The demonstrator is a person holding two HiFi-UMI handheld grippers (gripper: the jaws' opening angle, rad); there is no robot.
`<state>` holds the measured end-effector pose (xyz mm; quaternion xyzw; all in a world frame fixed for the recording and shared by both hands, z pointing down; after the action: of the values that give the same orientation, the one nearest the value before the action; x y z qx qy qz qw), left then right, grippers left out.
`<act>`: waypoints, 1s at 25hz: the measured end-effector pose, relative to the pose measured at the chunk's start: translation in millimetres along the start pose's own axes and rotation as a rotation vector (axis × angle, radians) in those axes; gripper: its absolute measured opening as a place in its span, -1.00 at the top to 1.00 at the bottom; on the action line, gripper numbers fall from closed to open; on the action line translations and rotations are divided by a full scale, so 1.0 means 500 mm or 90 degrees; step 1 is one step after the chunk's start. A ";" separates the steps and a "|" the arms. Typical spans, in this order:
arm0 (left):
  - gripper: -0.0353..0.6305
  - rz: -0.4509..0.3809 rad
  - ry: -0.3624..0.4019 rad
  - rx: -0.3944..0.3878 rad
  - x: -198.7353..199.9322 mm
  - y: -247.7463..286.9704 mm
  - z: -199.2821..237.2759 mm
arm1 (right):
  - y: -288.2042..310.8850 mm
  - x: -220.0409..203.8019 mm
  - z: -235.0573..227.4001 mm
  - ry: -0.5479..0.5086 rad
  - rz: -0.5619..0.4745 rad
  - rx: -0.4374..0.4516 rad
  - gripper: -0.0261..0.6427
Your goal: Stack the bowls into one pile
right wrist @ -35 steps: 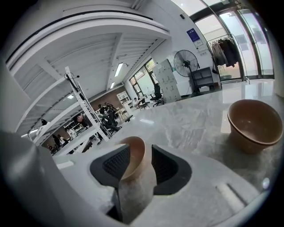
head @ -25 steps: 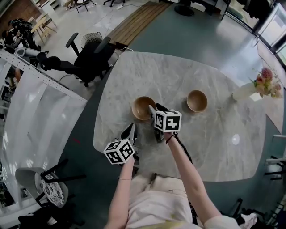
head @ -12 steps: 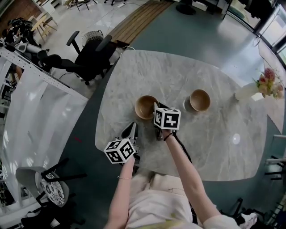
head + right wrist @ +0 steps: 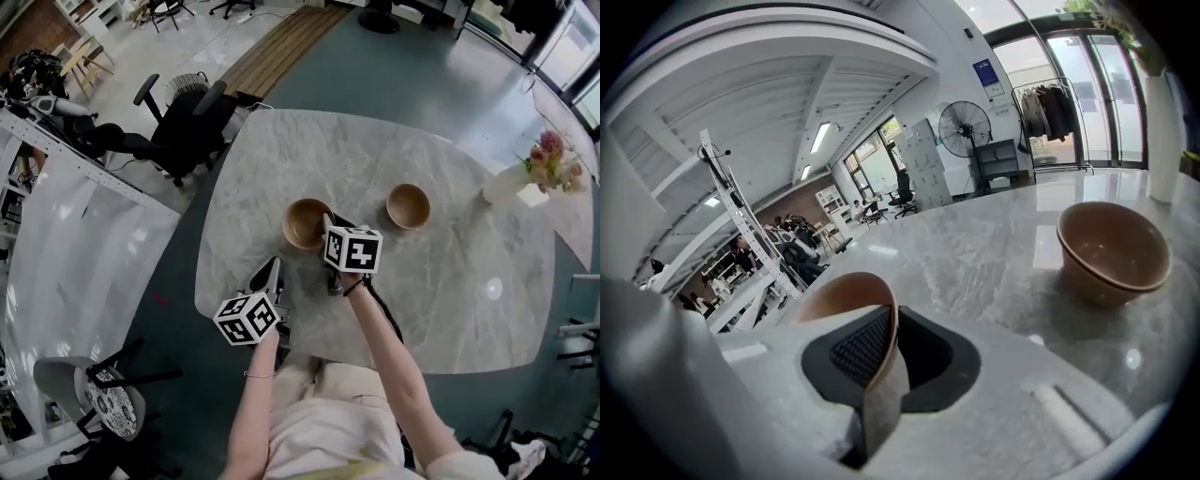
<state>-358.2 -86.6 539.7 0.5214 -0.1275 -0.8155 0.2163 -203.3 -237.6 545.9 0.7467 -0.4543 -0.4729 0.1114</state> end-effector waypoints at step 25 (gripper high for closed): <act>0.89 0.006 0.047 -0.073 0.003 0.081 -0.200 | -0.190 0.130 -0.169 0.068 -0.121 -0.029 0.83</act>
<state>-259.5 -121.0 513.6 0.5370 -0.0751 -0.8008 0.2543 -71.5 -257.2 494.7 0.8081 -0.3639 -0.4507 0.1070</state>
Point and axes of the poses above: the fingertips, and each gripper's own axes: y forward along the fingers, z to its left, x out of its top, the point moved 8 cm from there along -y, backward along the fingers, and after that the axes turned 10 degrees about y, right-handed, at the moved point
